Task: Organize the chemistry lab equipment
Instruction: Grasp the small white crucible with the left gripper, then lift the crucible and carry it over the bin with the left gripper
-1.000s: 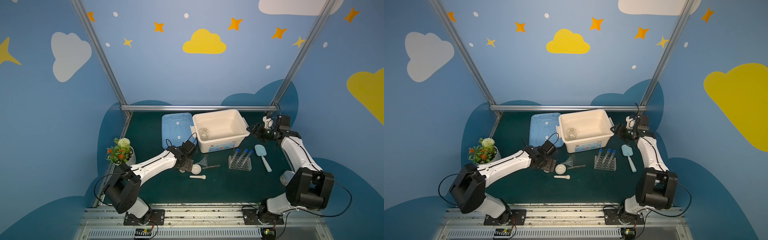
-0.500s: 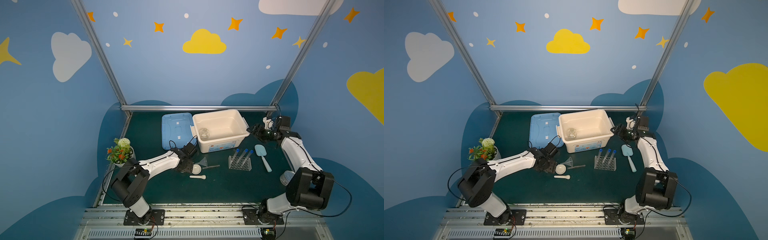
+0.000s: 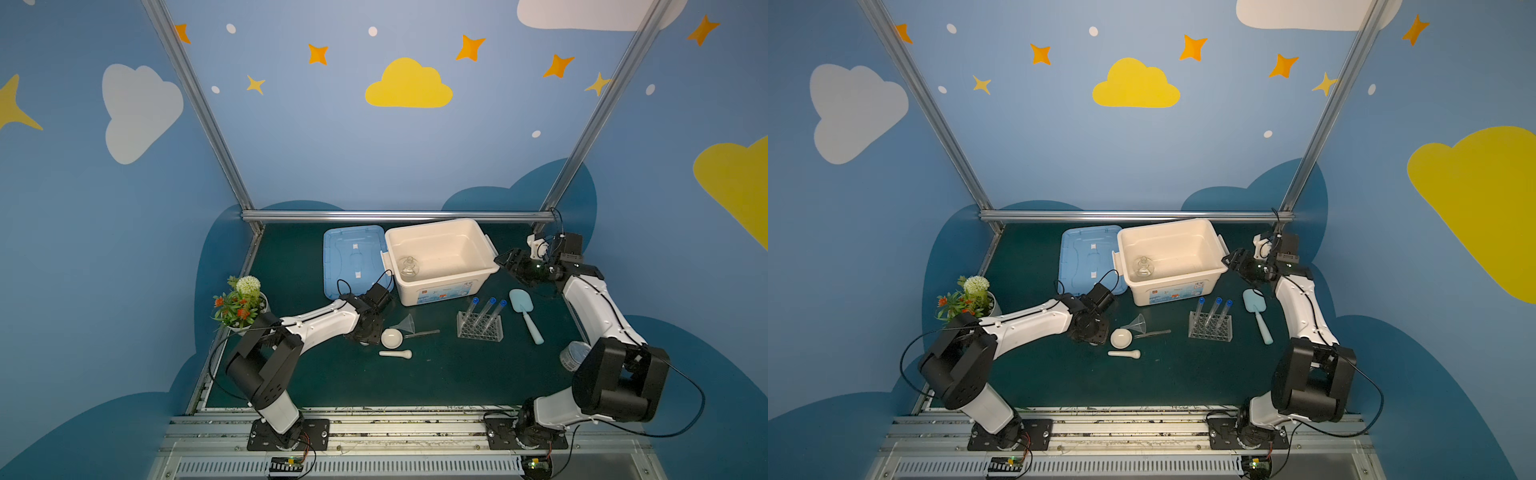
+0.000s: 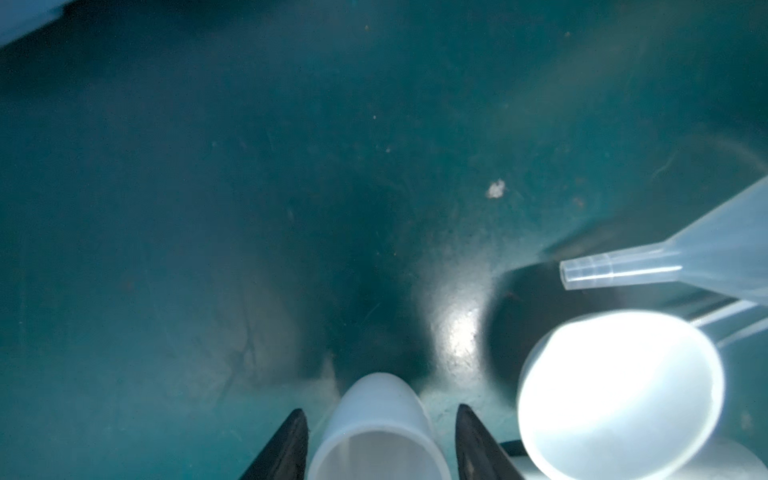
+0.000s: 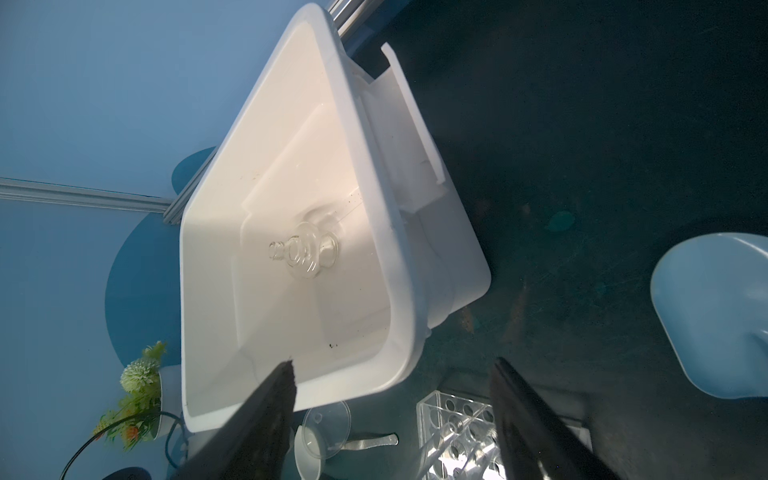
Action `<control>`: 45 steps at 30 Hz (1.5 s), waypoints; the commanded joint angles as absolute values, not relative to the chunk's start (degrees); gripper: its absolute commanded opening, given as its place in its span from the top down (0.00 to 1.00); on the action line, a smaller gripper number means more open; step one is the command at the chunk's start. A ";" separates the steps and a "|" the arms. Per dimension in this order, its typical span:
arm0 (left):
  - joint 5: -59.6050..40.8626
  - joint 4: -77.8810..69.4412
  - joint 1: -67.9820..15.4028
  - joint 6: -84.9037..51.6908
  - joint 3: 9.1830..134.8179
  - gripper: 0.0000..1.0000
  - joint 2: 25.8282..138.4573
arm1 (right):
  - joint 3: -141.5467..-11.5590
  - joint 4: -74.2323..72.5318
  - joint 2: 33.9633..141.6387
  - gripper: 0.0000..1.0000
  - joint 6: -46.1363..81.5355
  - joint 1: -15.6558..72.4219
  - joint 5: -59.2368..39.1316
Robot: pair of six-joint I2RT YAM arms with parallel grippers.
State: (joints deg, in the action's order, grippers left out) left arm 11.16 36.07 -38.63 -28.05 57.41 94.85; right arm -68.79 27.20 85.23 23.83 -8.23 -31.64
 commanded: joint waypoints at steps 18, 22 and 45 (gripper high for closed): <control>9.49 37.35 -38.58 -26.78 56.69 0.63 95.98 | -68.03 26.72 84.11 0.26 24.48 -8.97 -32.85; 9.47 37.57 -38.58 -26.66 56.78 0.68 95.71 | -67.94 26.74 83.98 0.26 24.52 -8.95 -32.89; 14.74 49.66 -37.54 -21.75 69.01 0.69 88.13 | -67.41 25.77 83.14 0.26 25.66 -9.12 -33.84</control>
State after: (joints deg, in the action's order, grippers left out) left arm 13.15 45.74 -38.20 -23.31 67.13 90.45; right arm -67.88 26.72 84.93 25.39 -8.86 -32.71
